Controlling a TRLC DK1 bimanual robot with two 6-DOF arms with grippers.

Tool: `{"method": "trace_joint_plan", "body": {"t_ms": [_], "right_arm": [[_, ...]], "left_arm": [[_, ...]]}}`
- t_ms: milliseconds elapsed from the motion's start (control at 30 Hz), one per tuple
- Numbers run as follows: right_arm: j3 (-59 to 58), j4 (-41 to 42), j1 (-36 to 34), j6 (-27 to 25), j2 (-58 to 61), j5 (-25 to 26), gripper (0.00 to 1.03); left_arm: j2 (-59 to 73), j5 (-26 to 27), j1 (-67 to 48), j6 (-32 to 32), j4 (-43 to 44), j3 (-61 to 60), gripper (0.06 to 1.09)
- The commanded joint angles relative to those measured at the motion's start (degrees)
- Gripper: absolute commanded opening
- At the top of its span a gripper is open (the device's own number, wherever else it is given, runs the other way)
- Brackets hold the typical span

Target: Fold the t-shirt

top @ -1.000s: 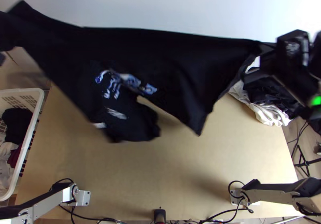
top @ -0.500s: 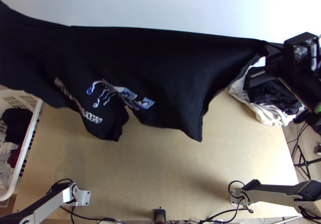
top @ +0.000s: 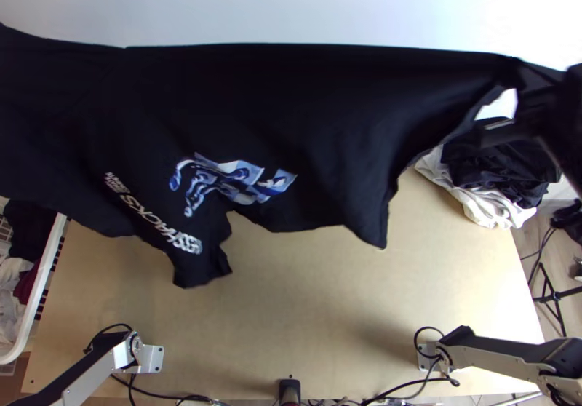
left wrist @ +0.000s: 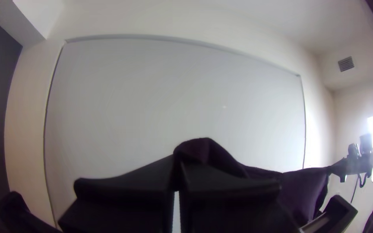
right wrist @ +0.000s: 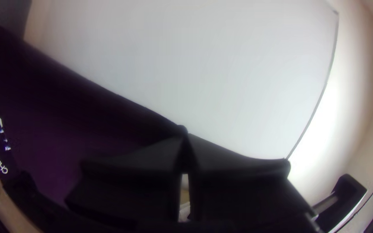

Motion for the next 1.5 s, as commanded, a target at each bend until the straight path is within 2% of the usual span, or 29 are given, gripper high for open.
{"method": "trace_joint_plan", "body": {"t_ms": [0, 233, 533, 700, 867, 1033, 1300, 1467], "right_arm": [[0.0, 2.6, -1.6, -0.7, -2.9, 1.8, 0.03], [0.8, 8.9, -1.8, -3.9, -1.7, 2.7, 0.03], [-5.0, 14.4, 0.7, -4.2, 7.8, 2.3, 0.03], [-10.4, 18.7, 1.0, -4.2, 13.0, 0.4, 0.03], [-12.6, 21.5, 0.8, -4.0, 20.3, -1.2, 0.03], [-12.4, 25.0, 0.9, -4.2, 27.5, -2.1, 0.03], [-8.5, 25.3, 3.9, -4.4, 36.9, -2.4, 0.03], [-10.3, 25.3, 5.2, -3.8, 39.9, -2.5, 0.03]], "left_arm": [[-0.1, 4.3, -0.1, 0.2, -1.4, -2.0, 0.09], [-0.9, 6.3, -0.6, 1.2, -3.5, -8.8, 0.09], [-10.8, 6.6, -1.3, 7.5, -1.3, -30.9, 0.09], [-16.1, 6.5, -0.1, 10.5, 0.0, -41.5, 0.09], [-20.9, 6.5, 2.0, 12.2, 3.3, -51.3, 0.09], [-20.5, 6.4, 6.1, 13.6, 7.8, -55.6, 0.09], [-18.2, 6.6, 17.3, 16.7, 20.0, -62.3, 0.09], [-18.3, 6.6, 20.7, 16.4, 23.8, -68.6, 0.09]]}}
